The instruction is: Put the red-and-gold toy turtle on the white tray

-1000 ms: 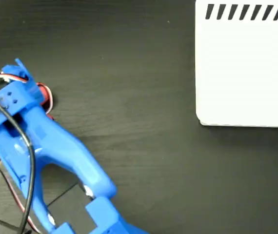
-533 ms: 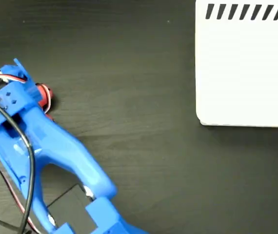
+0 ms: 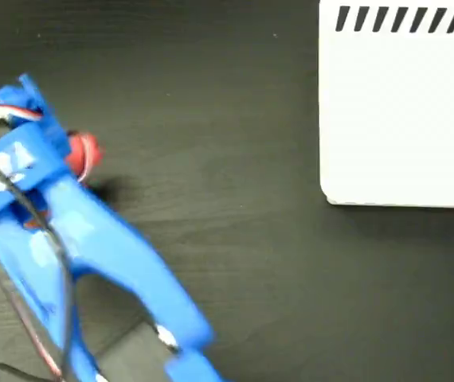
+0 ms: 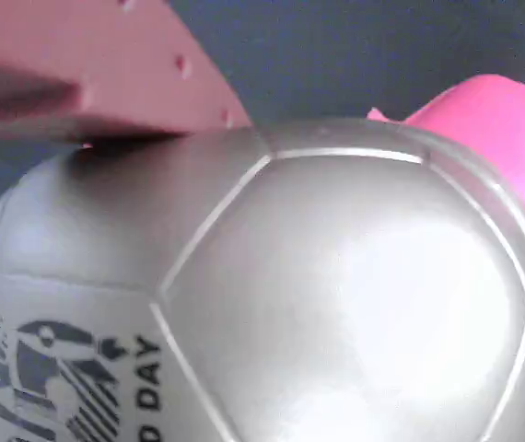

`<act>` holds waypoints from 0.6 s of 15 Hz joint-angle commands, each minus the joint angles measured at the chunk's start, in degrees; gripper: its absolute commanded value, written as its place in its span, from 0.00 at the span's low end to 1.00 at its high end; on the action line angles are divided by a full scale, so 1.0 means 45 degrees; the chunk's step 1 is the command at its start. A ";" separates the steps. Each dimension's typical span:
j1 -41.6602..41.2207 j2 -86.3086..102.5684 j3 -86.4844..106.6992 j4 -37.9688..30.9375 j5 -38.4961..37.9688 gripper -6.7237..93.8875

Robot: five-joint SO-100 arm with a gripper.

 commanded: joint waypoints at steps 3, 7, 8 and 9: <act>0.0840 0.5664 -0.0352 0.0254 0.1074 0.07; 0.2207 0.6777 -0.0098 0.0605 0.1543 0.07; 0.3418 0.6680 -0.0625 0.0684 0.1543 0.07; 0.4824 0.6309 -0.1250 0.0859 0.1484 0.07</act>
